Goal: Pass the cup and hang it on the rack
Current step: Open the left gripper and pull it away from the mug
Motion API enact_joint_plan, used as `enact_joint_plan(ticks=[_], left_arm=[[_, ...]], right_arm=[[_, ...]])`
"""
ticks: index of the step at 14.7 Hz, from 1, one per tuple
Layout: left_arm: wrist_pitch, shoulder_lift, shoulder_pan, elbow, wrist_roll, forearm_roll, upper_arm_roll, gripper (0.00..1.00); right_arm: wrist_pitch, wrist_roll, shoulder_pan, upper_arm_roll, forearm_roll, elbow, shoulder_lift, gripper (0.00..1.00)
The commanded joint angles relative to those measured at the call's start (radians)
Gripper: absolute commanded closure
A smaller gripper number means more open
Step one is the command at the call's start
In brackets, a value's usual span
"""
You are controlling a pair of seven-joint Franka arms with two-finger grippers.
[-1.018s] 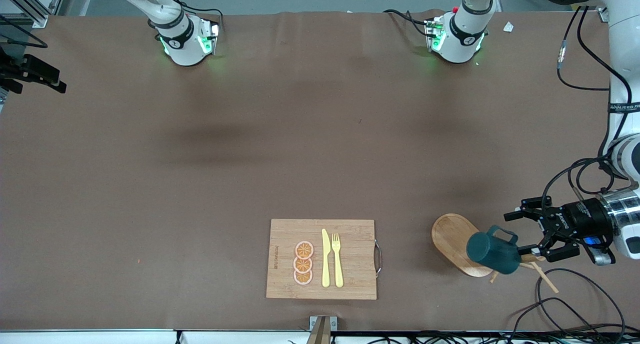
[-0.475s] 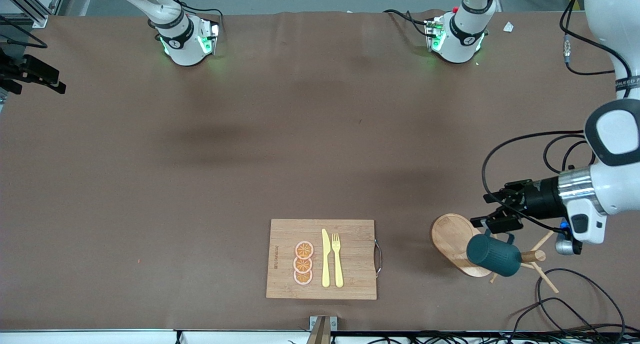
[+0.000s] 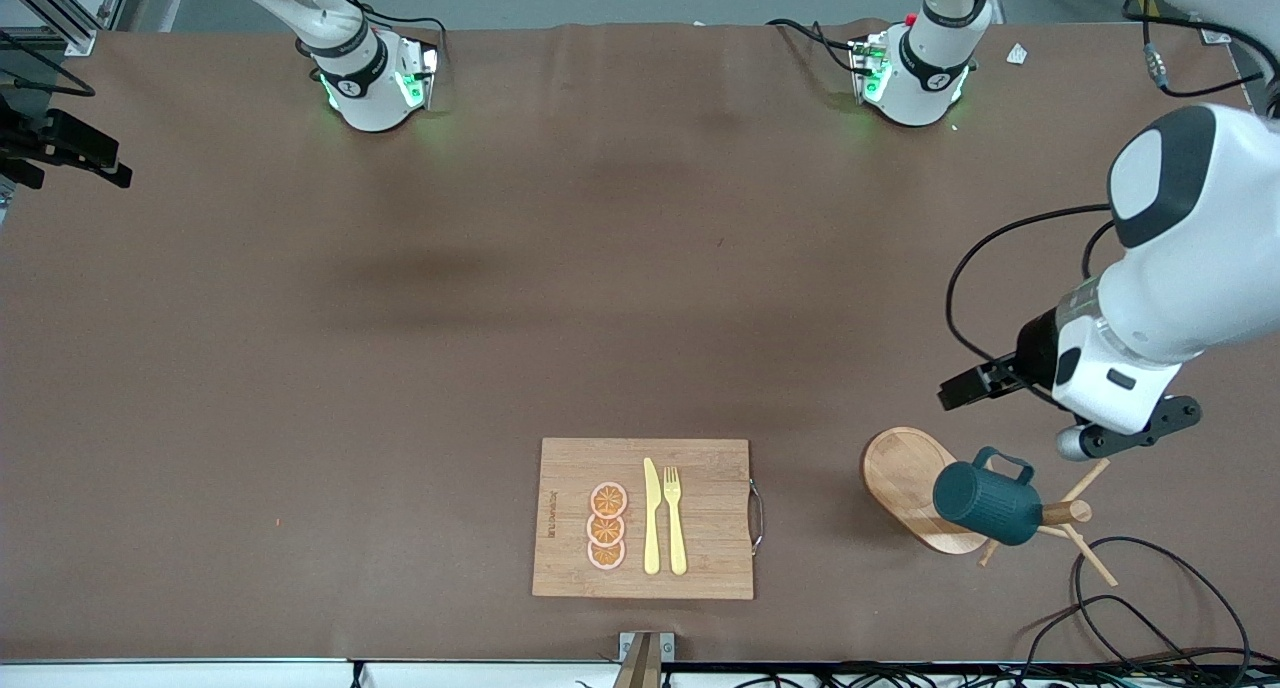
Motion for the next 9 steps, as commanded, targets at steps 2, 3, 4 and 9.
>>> enact_joint_plan(ticks=[2, 3, 4, 9], left_arm=[[-0.086, -0.107, 0.012, -0.027, 0.15, 0.142, -0.002, 0.0], [-0.1, -0.132, 0.01, -0.027, 0.159, 0.145, -0.002, 0.0], [-0.121, -0.152, 0.009, -0.027, 0.167, 0.139, -0.004, 0.0], [-0.284, -0.227, 0.003, -0.029, 0.218, 0.04, 0.064, 0.0]], right_arm=[[0.008, -0.009, -0.007, 0.008, -0.012, -0.022, -0.025, 0.0], [0.008, -0.009, -0.007, 0.008, -0.012, -0.022, -0.025, 0.0], [0.008, -0.009, -0.006, 0.008, -0.012, -0.022, -0.025, 0.0], [0.008, -0.009, -0.006, 0.008, -0.012, -0.022, -0.025, 0.0]])
